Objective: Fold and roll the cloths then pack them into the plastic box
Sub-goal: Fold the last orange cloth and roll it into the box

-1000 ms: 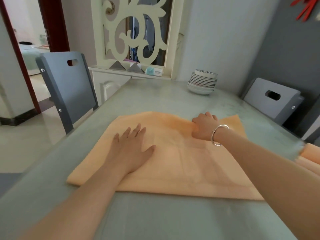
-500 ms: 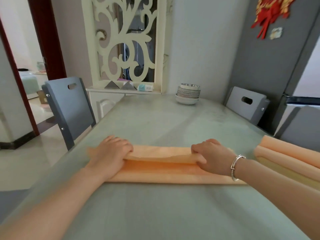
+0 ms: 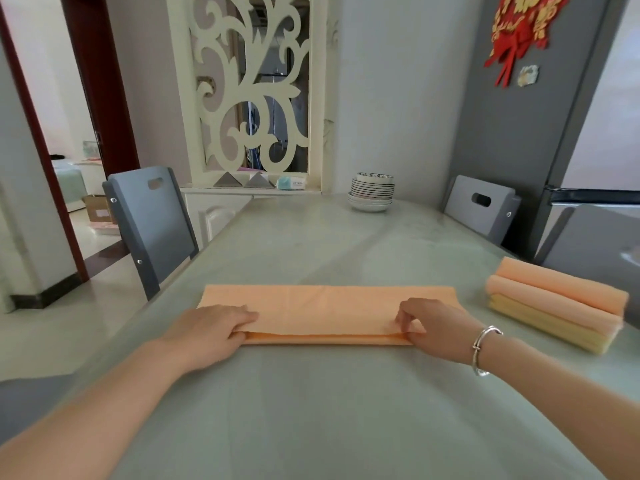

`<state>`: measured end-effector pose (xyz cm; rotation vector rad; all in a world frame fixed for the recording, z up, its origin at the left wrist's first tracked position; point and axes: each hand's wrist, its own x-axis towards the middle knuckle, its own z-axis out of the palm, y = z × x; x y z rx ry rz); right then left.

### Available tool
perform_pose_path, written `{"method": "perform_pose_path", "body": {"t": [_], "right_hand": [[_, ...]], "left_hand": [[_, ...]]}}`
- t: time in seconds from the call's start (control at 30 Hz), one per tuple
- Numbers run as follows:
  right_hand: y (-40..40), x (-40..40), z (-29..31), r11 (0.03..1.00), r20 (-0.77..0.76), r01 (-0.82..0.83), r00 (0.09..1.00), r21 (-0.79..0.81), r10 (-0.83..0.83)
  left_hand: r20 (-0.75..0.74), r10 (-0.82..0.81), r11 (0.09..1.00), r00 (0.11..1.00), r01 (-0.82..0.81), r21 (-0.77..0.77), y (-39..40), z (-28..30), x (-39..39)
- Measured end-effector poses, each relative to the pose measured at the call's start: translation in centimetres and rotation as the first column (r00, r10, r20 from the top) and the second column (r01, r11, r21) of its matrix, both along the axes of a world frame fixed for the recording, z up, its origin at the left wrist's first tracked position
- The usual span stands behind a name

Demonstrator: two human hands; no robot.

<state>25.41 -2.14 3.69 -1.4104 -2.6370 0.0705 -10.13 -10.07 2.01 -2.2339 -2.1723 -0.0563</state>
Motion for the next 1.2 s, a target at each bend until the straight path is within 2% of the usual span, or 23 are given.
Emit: {"method": "perform_pose_path", "body": {"t": [0.1, 0.23, 0.27, 0.43, 0.57, 0.73, 0.8, 0.87, 0.93, 1.0, 1.07, 1.1, 1.13, 1.2], "right_hand": [[-0.5, 0.0, -0.2, 0.999, -0.027, 0.032, 0.999, -0.037, -0.033], [-1.4, 0.0, -0.1, 0.998, -0.061, 0.048, 0.997, -0.042, -0.051], [-1.5, 0.0, -0.1, 0.997, -0.077, 0.050, 0.996, -0.055, -0.054], [-1.1, 0.9, -0.3, 0.992, -0.201, 0.052, 0.977, -0.118, -0.075], [-0.3, 0.9, 0.4, 0.985, -0.156, 0.013, 0.987, -0.170, -0.040], [-0.2, -0.6, 1.7, 0.951, -0.194, -0.120, 0.979, -0.283, 0.066], [0.1, -1.2, 1.7, 0.890, -0.278, -0.204, 0.956, -0.407, 0.092], [0.5, -1.8, 1.3, 0.781, -0.388, -0.331, 0.913, -0.529, 0.124], [1.4, -2.3, 0.6, 0.703, -0.483, -0.424, 0.866, -0.570, 0.131], [2.2, -2.7, 0.3, 0.694, -0.591, -0.465, 0.803, -0.549, 0.071], [3.9, -2.8, -0.4, 0.778, -0.686, -0.440, 0.728, -0.448, 0.016], [5.0, -2.3, -0.8, 0.863, -0.675, -0.365, 0.737, -0.350, 0.039], [5.9, -1.8, -1.3, 0.931, -0.607, -0.276, 0.791, -0.239, 0.079], [7.8, -0.7, -2.4, 0.980, -0.417, -0.185, 0.898, -0.070, 0.139]], "left_hand": [[0.042, 0.001, 0.998, 0.999, 0.001, -0.057, -0.6, 0.6, 1.1], [0.309, -0.029, 0.999, 0.951, 0.038, -0.023, 0.6, 0.6, 4.8], [0.337, -0.016, 0.999, 0.941, 0.026, -0.025, 1.1, 0.5, 5.9], [0.207, 0.159, 0.970, 0.965, -0.114, -0.213, 3.3, -0.6, 10.2], [0.075, 0.196, 0.957, 0.978, -0.174, -0.233, 5.4, -0.1, 11.0], [-0.014, 0.177, 0.954, 0.984, -0.175, -0.245, 9.7, -0.5, 11.5], [-0.035, 0.160, 0.963, 0.986, -0.164, -0.215, 11.1, -0.4, 12.2], [-0.035, 0.128, 0.976, 0.991, -0.132, -0.172, 12.0, -0.5, 12.9], [0.027, 0.057, 0.990, 0.998, -0.053, -0.134, 13.0, -0.9, 13.2], [0.105, -0.036, 0.993, 0.994, 0.047, -0.105, 13.8, -1.6, 12.8], [0.185, -0.135, 0.989, 0.973, 0.145, -0.043, 14.8, -2.4, 11.7], [0.232, -0.181, 0.983, 0.956, 0.185, 0.003, 15.0, -2.6, 11.1], [0.282, -0.225, 0.974, 0.932, 0.213, 0.073, 15.0, -2.6, 10.5], [0.364, -0.300, 0.942, 0.882, 0.213, 0.260, 14.8, -2.5, 8.9]]}}
